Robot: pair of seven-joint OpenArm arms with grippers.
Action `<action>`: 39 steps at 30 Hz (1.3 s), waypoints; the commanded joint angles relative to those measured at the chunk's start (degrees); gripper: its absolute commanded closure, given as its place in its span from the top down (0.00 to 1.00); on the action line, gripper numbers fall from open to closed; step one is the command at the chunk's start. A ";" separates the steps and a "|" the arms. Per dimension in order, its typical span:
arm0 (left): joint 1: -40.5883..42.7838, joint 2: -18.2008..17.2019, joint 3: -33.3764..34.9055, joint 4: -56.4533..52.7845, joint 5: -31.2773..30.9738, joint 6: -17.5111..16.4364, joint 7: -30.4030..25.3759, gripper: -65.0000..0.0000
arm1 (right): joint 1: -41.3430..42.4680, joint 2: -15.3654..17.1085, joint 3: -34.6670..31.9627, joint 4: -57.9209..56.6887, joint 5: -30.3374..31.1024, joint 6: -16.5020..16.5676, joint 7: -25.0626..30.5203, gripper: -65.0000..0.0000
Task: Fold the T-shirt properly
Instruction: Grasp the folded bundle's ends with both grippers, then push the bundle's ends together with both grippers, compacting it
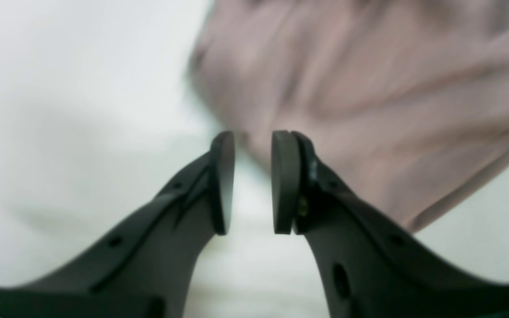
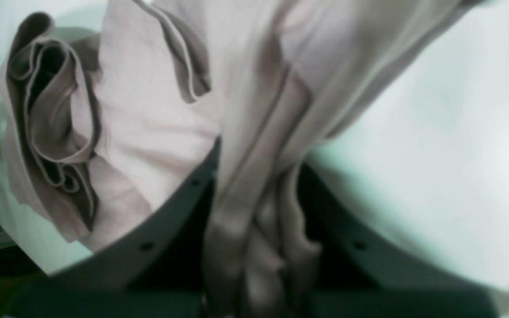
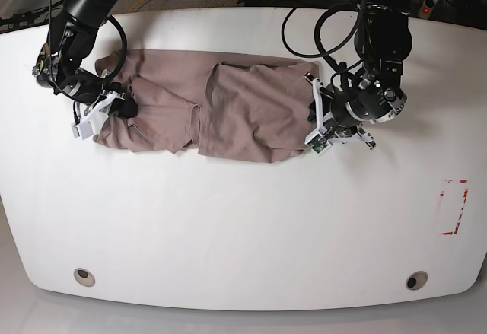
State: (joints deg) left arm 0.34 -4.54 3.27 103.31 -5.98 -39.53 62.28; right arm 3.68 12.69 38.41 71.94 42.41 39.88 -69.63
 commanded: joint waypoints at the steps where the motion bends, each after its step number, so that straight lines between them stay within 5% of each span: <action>1: -0.91 0.27 -0.06 0.21 -1.10 -0.08 -1.67 0.19 | 0.67 1.33 -0.04 2.39 1.23 0.12 0.66 0.00; 14: -2.14 2.82 0.38 -16.05 -0.92 0.19 -8.08 0.19 | -4.25 1.51 -3.47 18.21 1.50 0.12 0.39 0.00; 26: -2.40 2.82 0.38 -16.49 -0.66 0.45 -8.08 0.19 | -6.63 1.25 -7.07 32.54 1.67 0.12 -1.10 0.00; 39: -2.40 3.96 0.38 -18.52 -0.57 0.45 -8.17 0.19 | -3.38 -6.67 -12.26 40.54 1.59 0.12 -7.08 0.00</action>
State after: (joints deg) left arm -1.96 -1.19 3.44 85.23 -8.03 -39.07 52.31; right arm -0.47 5.93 26.55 111.44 43.16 39.70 -77.84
